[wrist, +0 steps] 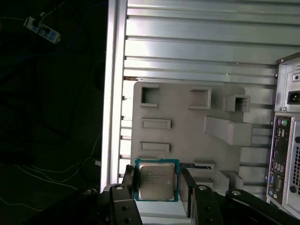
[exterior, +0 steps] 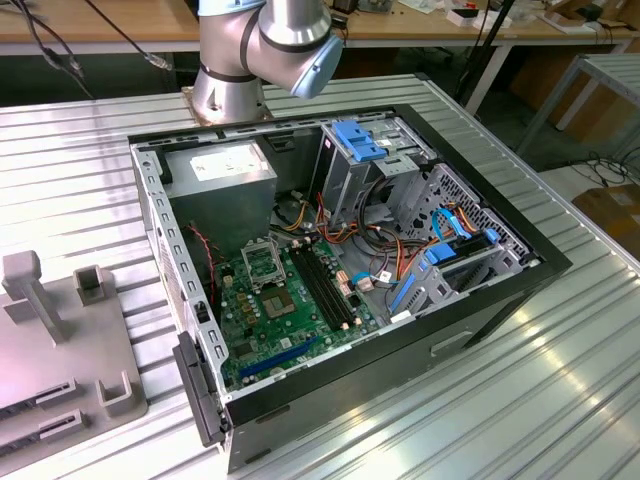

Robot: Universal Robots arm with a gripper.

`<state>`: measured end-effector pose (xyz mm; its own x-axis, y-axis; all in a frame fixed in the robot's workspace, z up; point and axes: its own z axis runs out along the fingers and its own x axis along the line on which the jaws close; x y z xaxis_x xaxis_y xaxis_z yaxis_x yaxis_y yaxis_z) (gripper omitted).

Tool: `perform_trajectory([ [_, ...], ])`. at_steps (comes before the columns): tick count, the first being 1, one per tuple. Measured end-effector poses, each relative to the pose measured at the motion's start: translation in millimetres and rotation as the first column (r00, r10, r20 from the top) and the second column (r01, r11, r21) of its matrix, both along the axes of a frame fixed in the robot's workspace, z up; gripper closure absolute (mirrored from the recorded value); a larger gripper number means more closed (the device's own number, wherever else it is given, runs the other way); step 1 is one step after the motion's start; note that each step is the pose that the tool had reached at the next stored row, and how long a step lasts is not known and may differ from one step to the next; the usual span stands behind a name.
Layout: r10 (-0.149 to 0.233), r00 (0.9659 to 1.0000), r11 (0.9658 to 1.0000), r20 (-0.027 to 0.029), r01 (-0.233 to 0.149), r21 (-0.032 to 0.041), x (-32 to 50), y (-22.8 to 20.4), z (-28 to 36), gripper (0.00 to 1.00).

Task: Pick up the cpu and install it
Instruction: 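Pick up the cpu and move it towards the insertion slot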

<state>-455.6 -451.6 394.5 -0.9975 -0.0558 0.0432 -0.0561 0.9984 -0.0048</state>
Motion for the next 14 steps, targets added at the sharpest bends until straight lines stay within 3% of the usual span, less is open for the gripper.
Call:
perform_trajectory([
  [14,0.000,1.0000,1.0000,-0.0001,0.000,0.0000,15.4,0.0,0.0,0.53],
])
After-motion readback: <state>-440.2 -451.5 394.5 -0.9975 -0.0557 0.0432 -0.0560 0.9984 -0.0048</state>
